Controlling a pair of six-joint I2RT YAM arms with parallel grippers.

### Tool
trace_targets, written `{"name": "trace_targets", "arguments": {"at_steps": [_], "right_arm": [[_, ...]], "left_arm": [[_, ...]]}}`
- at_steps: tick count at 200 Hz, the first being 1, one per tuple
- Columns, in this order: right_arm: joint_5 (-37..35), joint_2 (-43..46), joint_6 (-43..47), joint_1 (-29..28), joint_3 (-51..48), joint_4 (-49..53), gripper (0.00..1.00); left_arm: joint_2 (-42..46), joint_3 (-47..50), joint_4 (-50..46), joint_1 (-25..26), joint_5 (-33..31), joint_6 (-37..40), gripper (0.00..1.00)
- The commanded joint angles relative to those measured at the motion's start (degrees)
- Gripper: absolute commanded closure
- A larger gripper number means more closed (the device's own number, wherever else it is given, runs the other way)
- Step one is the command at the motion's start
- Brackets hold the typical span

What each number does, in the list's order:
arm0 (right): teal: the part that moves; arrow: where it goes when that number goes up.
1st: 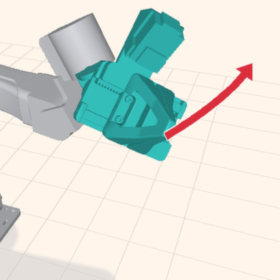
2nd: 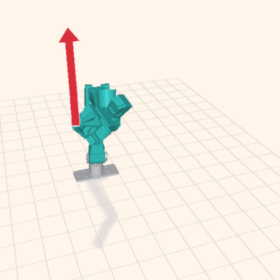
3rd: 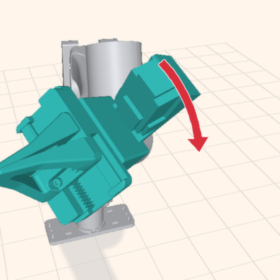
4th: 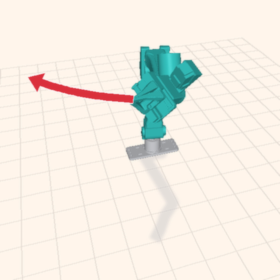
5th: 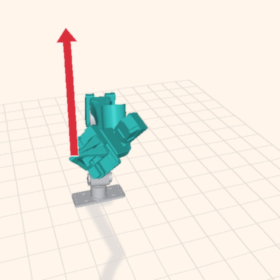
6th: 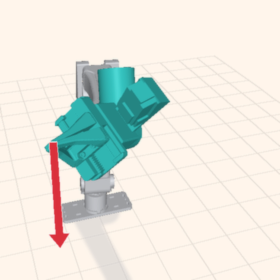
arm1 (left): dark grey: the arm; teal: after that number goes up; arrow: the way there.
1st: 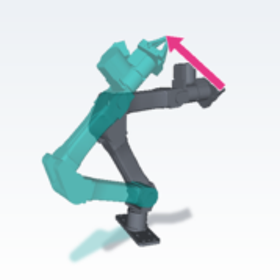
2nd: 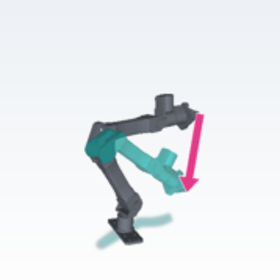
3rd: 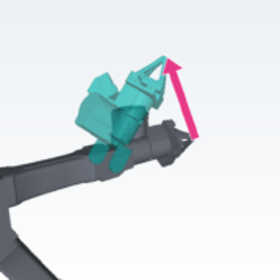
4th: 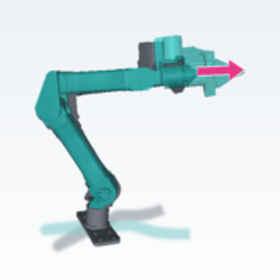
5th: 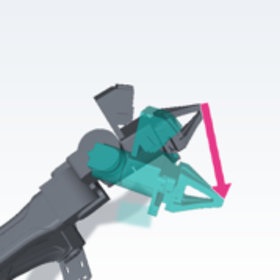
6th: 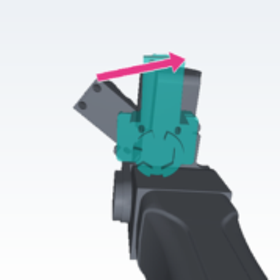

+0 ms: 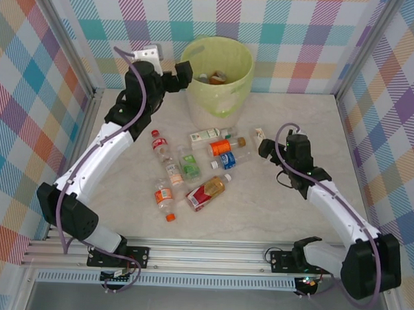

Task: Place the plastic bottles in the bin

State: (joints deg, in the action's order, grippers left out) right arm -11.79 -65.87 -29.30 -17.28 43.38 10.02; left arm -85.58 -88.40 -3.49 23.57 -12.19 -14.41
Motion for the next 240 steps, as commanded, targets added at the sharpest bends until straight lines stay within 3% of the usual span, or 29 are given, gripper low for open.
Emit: {"name": "trace_targets", "arguments": {"at_steps": [1,22,78,132,174,205,240], "right_arm": [[-0.63,-4.9,2.2,0.41,5.18,2.96,0.0],[0.53,-9.83,2.92,0.59,7.42,4.75,0.0],[1.99,-23.28,8.27,2.59,15.35,9.16,0.0],[4.41,-35.4,15.71,3.66,24.55,13.21,0.0],[2.42,-40.02,15.96,3.68,27.93,16.45,0.09],[2.64,-41.5,14.91,3.61,29.53,18.28,0.2],[4.61,-42.82,14.05,3.65,30.25,20.04,0.3]], "left_arm": [[2.72,6.64,9.44,-0.61,-5.0,-7.3,0.0],[4.35,10.54,8.4,-0.72,-3.5,-10.25,0.0],[7.45,14.68,2.53,-2.1,1.4,-9.11,0.0],[8.82,15.18,-10.03,-3.8,-2.63,-15.0,0.0],[15.49,24.12,-5.69,-3.8,-7.6,-12.33,0.0],[15.91,21.62,-11.89,-3.8,-10.18,-9.79,0.0],[14.51,19.06,-18.57,-3.73,-8.93,-8.69,0.0]]}}
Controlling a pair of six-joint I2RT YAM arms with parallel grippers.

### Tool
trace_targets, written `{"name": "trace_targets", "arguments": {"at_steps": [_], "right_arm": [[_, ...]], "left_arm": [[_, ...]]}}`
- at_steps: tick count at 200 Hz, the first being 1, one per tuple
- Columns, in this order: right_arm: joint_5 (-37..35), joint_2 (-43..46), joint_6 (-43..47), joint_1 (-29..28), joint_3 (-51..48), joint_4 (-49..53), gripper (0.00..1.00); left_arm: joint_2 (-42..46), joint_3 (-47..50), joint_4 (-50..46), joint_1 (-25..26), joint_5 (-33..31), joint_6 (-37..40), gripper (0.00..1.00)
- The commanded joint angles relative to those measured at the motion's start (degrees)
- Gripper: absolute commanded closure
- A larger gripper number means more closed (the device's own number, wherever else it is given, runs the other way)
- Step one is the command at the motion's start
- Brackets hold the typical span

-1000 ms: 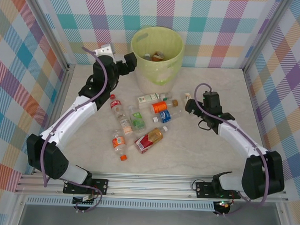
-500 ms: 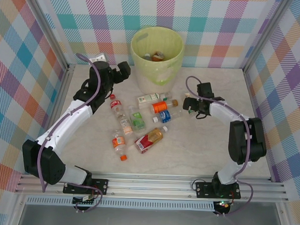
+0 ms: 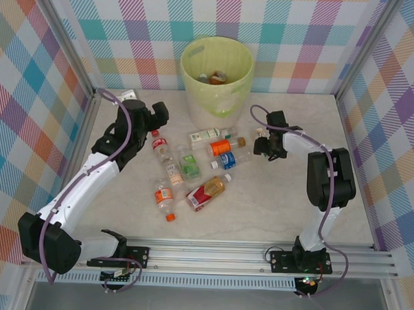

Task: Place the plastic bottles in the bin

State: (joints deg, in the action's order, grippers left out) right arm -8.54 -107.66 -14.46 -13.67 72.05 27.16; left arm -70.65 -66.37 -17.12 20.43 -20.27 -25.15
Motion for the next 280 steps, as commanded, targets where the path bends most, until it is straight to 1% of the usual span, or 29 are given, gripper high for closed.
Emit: {"name": "trace_targets", "arguments": {"at_steps": [1,26,60,78,107,148,167,182,207,230,253,280], "right_arm": [[1.38,-0.96,-0.77,0.05,1.54,2.86,0.3],[1.33,0.52,-0.93,0.05,0.08,2.07,0.39],[2.46,5.05,-0.46,-0.06,-3.75,-0.68,0.52],[1.93,7.93,-1.0,-0.19,-5.89,-1.84,0.57],[0.34,12.54,-1.71,-0.8,-7.28,-2.07,0.61],[-0.51,20.38,-1.5,-3.93,-4.4,-2.01,0.61],[0.3,24.09,-1.65,-5.07,-1.35,-3.32,0.62],[2.81,26.26,-0.32,-5.31,2.18,-4.4,0.62],[6.51,25.96,1.92,-5.31,11.63,-2.92,0.61],[12.2,22.52,2.77,-5.4,20.02,-2.72,0.61],[18.5,16.43,2.27,-5.62,29.11,-1.64,0.61],[19.94,7.73,3.06,-7.03,41.02,1.89,0.6]], "left_arm": [[-0.48,-2.97,-5.02,-0.62,-0.79,2.04,0.0],[-0.68,-2.67,-4.76,-0.65,1.08,2.12,0.0],[1.59,1.32,0.52,-0.65,1.58,2.1,0.0],[3.19,3.78,3.94,-0.65,1.93,1.91,0.0],[4.05,5.11,4.32,-0.65,3.37,1.95,0.0],[3.33,4.5,2.39,-0.65,4.04,2.31,0.0],[3.11,4.32,2.53,-0.66,4.43,2.73,0.0],[3.19,4.43,2.93,-0.67,4.95,2.82,0.0],[3.29,4.58,3.13,-0.72,7.01,2.72,0.0],[3.37,4.56,2.1,-0.74,8.08,1.99,0.0],[3.76,4.67,1.67,-0.69,8.92,1.92,0.0],[4.31,5.02,1.94,-0.74,13.0,2.66,0.0]]}}
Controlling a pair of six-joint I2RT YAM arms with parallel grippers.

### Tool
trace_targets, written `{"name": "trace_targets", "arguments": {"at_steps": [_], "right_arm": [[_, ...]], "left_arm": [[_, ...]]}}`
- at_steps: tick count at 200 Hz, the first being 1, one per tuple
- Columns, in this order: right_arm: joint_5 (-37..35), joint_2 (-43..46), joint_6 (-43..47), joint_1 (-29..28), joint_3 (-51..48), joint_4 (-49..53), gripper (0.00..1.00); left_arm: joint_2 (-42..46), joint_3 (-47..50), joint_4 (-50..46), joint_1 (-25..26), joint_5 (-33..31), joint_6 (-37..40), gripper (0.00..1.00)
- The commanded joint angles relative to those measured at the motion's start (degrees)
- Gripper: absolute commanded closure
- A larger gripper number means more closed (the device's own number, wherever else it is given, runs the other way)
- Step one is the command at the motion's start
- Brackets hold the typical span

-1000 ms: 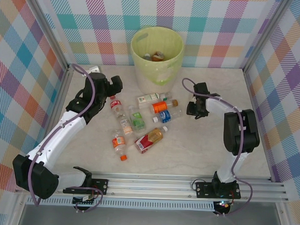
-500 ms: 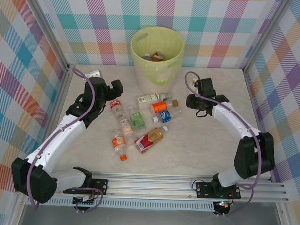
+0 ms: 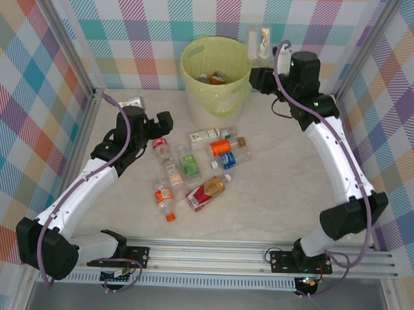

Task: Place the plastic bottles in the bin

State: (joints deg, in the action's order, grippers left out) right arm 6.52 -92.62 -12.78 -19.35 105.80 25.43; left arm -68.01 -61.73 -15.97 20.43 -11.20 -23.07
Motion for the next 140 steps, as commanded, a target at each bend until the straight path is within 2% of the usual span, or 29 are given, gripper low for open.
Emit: {"name": "trace_targets", "arguments": {"at_steps": [1,78,115,140], "right_arm": [[4.89,-7.57,1.41,-1.41,7.78,3.73,0.6],[1.08,-32.93,-0.25,-4.26,42.33,15.02,0.58],[-0.66,-37.52,-3.08,-4.66,45.71,12.52,0.57],[-1.08,-37.6,-4.18,-4.84,45.72,12.56,0.45]], "left_arm": [[1.7,0.43,0.82,-0.74,3.96,0.58,0.0],[4.9,2.36,2.34,-0.74,5.12,0.86,0.0],[4.78,2.57,2.55,-0.74,5.71,1.19,0.0],[4.88,2.73,2.86,-0.74,6.57,1.05,0.0]]}}
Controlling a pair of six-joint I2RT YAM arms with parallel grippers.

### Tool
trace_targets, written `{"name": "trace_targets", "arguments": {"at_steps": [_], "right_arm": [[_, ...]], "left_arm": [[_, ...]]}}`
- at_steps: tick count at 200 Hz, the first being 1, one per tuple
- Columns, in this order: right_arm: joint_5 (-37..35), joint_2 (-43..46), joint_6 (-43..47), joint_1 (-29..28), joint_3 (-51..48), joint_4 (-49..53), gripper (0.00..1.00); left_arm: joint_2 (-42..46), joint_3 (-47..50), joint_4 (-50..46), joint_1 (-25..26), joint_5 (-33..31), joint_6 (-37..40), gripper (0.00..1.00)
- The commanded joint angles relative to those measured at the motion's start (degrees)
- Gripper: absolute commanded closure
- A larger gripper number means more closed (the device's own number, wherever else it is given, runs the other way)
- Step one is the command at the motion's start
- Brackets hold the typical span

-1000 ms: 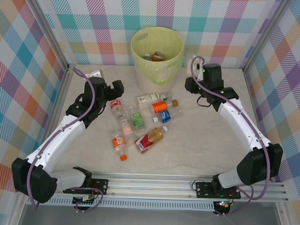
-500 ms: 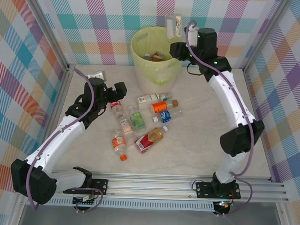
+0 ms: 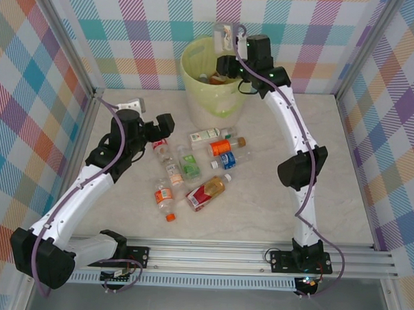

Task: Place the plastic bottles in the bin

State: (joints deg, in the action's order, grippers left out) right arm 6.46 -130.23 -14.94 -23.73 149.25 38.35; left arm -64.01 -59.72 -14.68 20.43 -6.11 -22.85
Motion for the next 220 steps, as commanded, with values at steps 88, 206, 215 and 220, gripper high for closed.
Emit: {"name": "trace_targets", "arguments": {"at_steps": [88,206,215,220], "right_arm": [[0.08,7.53,-0.1,-0.97,-3.03,3.18,0.21],[3.18,44.19,-2.98,-1.21,-58.46,-21.43,0.04],[2.04,46.45,-3.08,-1.28,-61.67,-21.9,0.02],[1.43,47.61,-2.99,-1.24,-63.33,-21.91,0.01]], "left_arm": [[0.95,2.26,2.76,-0.74,2.37,0.21,0.0],[-3.29,1.75,-3.47,-0.74,1.0,-3.62,0.0],[-3.97,1.53,-4.58,-0.74,0.95,-3.84,0.0],[-4.32,1.39,-5.28,-0.74,0.78,-4.11,0.0]]}}
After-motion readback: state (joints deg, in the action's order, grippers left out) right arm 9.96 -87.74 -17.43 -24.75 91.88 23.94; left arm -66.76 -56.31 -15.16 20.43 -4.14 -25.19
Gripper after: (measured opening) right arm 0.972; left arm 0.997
